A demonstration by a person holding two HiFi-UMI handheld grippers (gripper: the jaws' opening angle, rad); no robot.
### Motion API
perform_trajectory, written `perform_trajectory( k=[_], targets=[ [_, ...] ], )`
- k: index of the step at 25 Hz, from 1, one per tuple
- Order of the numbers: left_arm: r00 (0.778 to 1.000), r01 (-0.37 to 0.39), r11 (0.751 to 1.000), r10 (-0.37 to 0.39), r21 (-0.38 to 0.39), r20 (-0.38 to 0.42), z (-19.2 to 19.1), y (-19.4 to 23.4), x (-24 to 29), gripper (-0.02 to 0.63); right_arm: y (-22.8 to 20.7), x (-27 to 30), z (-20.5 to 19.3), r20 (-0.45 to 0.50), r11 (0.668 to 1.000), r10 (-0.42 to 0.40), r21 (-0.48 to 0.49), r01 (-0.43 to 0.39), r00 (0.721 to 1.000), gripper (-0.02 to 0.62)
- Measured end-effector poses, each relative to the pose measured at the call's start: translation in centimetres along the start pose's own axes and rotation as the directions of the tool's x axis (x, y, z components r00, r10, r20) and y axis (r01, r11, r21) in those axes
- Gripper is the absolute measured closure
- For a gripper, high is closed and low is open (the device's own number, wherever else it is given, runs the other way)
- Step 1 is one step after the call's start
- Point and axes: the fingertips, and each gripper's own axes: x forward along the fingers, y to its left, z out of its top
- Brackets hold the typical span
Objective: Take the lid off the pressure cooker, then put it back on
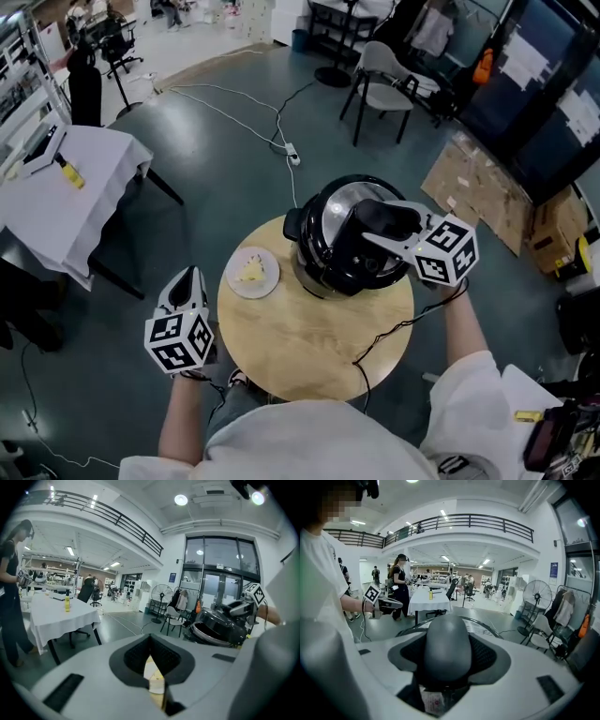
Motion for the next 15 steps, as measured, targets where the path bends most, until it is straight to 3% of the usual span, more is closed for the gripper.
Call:
perform_trajectory(
  k=[15],
  targets=[
    [0.998,-0.06,0.998,0.059,-0.015,-0.027,-1.2,1.0,-0.3,0.612,-1.0,2.6,-1.8,-0.022,0.998,0.056,0.028,-0.056,0.998,0.316]
  ],
)
